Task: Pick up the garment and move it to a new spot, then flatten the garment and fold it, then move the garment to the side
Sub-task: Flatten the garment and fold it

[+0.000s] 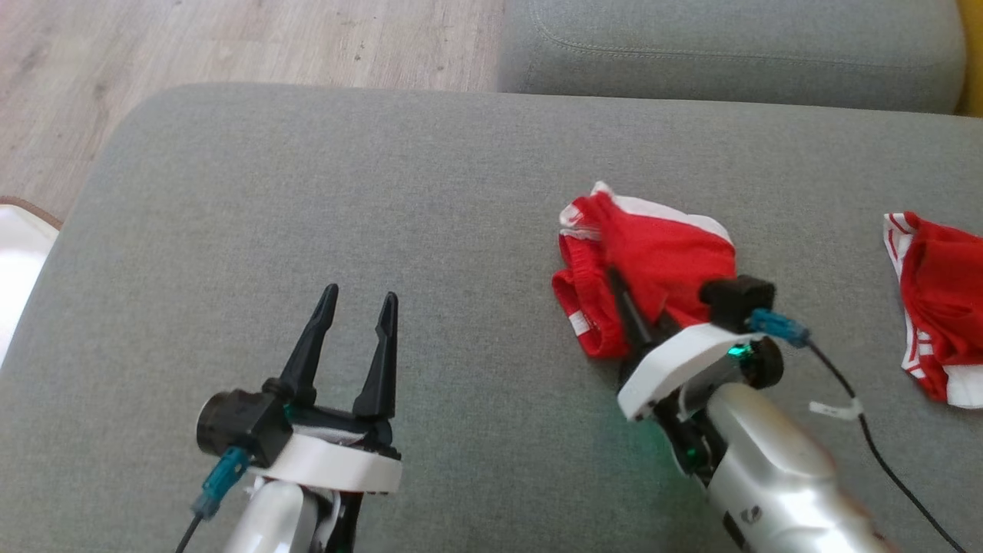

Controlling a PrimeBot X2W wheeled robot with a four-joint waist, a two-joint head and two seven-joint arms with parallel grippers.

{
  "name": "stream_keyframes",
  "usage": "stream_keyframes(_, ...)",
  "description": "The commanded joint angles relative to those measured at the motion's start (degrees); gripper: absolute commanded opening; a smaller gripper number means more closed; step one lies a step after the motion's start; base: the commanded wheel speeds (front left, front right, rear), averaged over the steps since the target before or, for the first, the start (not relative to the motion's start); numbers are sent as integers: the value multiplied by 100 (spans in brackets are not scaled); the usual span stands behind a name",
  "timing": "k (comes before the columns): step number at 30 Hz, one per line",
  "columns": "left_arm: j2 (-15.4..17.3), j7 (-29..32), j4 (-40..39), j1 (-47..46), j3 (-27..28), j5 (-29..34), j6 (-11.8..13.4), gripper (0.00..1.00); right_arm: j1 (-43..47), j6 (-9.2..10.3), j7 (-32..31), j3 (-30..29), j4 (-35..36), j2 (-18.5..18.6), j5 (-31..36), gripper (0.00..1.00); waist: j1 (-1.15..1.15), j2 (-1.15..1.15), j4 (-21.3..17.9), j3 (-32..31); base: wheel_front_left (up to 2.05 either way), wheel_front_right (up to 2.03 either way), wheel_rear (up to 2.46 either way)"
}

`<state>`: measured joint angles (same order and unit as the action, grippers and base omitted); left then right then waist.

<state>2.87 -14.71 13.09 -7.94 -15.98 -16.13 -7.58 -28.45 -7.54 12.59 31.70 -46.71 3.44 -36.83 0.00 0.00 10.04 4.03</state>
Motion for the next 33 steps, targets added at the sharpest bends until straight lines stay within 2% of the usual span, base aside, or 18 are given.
stream_keyframes(1, 11, -29, -153, -127, 234, 15, 9, 100, -5, 5, -34, 186, 131, -56, -53, 0, 0, 0, -12, -2, 0, 0, 0)
stream_keyframes(2, 10, -29, -148, -118, 237, 17, 9, 100, -4, 5, -33, 285, 154, -56, -66, 0, 0, 0, -20, -7, 0, 0, 0)
stream_keyframes(3, 9, -29, -143, -113, 240, 19, 9, 100, 10, 5, -48, 390, 185, -56, -103, 100, 0, 0, -27, -13, 0, 0, 0)
stream_keyframes(11, 6, -29, -107, -115, 268, 28, 9, 100, 25, 5, -307, 1317, 321, -57, 14, 100, 0, 0, -162, -103, 0, 0, 0)
stream_keyframes(17, 6, -29, -131, -125, 312, 51, 9, 100, -61, 5, -136, 1286, 299, -57, 270, 100, 0, 0, -357, -167, 0, 0, 0)
stream_keyframes(21, 15, -29, -226, -156, 374, 63, 9, 100, -98, 5, 99, 770, 352, -34, 472, 100, 0, 0, -543, -192, 0, 0, 0)
stream_keyframes(25, 19, -29, -395, -189, 477, 77, 9, 100, -15, 5, 219, -115, 639, 138, 808, 100, 0, 0, -769, -177, 0, 0, 0)
stream_keyframes(30, 14, -29, -579, -210, 570, 74, 9, 100, 417, 5, 238, -1461, 1454, 236, 1689, 100, 0, 0, -1057, -128, 0, 0, 0)
stream_keyframes(31, 14, -29, -579, -210, 570, 74, 9, 100, 417, 5, 238, -1461, 1454, 236, 1689, 100, 0, 0, -1057, -128, 0, 0, 0)
stream_keyframes(33, 11, -29, -619, -205, 593, 82, 9, 100, 708, 5, 239, -1918, 1822, 175, 2039, 100, 0, 0, -1157, -123, 0, 0, 0)
